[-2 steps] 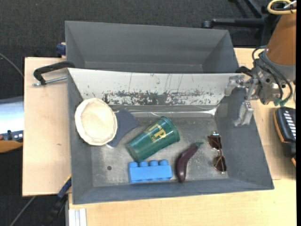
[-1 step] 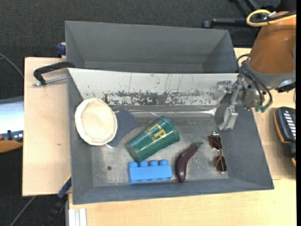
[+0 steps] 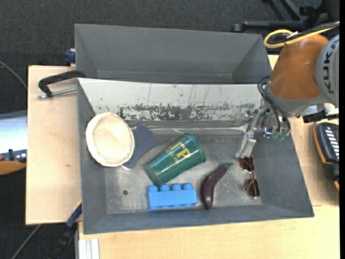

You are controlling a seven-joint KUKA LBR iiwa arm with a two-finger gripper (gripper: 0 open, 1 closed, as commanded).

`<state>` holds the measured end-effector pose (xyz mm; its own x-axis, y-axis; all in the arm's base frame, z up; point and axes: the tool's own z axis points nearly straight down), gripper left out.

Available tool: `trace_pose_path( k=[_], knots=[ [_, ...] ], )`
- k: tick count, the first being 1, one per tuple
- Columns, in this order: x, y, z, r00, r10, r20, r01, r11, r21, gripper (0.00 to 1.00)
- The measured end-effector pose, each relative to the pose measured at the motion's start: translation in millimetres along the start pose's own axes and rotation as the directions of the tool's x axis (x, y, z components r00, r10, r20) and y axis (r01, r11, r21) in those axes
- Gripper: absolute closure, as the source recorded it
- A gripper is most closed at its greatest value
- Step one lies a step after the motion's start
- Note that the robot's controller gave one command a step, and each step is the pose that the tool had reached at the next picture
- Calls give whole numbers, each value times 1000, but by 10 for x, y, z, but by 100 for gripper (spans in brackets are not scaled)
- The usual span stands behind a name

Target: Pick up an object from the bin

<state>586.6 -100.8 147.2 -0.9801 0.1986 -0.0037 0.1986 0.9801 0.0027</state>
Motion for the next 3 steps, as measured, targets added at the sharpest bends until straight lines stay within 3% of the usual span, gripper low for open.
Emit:
trace_pose_path(
  k=[1,2,3],
  knots=[
    [151,378,184,991,-132,2,132,991,1,0],
    [192,623,501,999,-32,2,32,999,-2,0],
    [299,772,722,994,-111,3,111,994,0,0]
  ],
)
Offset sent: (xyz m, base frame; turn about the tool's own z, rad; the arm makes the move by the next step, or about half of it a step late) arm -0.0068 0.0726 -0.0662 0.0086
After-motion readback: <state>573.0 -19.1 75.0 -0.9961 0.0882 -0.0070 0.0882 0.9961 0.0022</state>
